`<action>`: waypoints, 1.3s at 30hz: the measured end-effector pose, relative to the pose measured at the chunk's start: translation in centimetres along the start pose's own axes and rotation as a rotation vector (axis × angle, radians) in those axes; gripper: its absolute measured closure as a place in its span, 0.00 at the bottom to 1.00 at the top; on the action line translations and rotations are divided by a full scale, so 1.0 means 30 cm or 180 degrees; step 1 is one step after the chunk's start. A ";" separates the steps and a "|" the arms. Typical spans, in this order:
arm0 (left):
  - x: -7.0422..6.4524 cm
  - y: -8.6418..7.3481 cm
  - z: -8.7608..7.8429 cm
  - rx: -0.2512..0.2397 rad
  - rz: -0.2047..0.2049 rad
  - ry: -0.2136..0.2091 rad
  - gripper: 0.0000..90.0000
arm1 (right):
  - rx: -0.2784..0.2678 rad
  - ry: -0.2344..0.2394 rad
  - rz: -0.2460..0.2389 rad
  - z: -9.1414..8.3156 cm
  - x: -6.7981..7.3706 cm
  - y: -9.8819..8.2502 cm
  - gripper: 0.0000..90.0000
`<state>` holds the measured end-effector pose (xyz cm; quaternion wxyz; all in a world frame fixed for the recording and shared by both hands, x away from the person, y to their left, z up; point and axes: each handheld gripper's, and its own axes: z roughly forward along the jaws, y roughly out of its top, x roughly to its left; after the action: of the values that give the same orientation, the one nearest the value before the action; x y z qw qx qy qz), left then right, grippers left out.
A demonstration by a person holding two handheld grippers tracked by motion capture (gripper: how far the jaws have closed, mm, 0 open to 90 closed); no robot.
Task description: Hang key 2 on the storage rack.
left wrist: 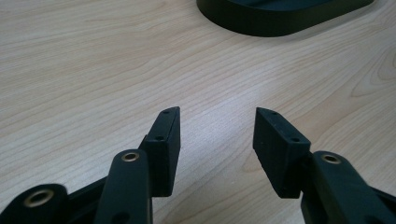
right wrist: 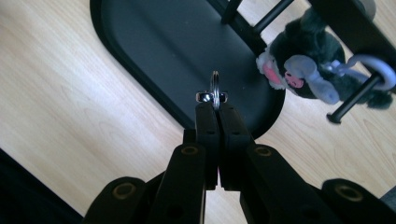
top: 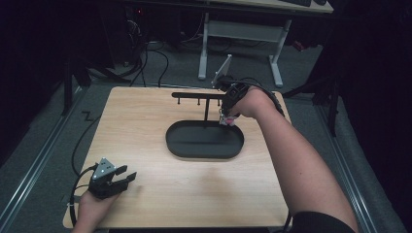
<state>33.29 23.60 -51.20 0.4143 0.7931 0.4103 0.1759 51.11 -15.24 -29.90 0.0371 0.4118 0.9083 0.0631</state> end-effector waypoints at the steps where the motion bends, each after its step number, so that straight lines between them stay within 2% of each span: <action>1: 0.001 -0.004 -0.002 -0.0006 -0.0002 0.0017 0.58 | 0.0003 0.0002 -0.0004 0.004 -0.004 0.007 1.00; 3: 0.003 -0.005 -0.005 -0.0005 -0.0005 0.0015 0.58 | -0.0002 -0.0010 -0.0033 0.012 -0.011 0.020 0.99; 4: 0.003 -0.006 -0.006 -0.0019 -0.0021 0.0019 0.58 | -0.0006 0.0003 0.0011 0.014 -0.012 0.026 0.99; 9: 0.005 -0.004 -0.002 -0.0019 -0.0018 0.0003 0.58 | -0.0030 0.0004 0.0016 0.025 -0.025 0.045 0.99; 21: 0.001 -0.001 0.005 -0.0002 -0.0004 -0.0017 0.58 | -0.0105 -0.0002 0.0073 0.043 -0.060 0.068 0.99; 25: 0.000 -0.001 0.003 -0.0001 0.0008 -0.0024 0.58 | -0.0080 -0.0042 0.0077 0.054 -0.070 0.072 0.99; 39: -0.003 -0.001 0.009 0.0039 0.0020 -0.0068 0.58 | -0.0083 -0.0071 0.0049 0.065 -0.075 0.078 0.99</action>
<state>33.38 23.40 -51.36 0.4132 0.7988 0.4045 0.1662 54.56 -15.25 -31.45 0.0521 0.4189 0.9038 0.0707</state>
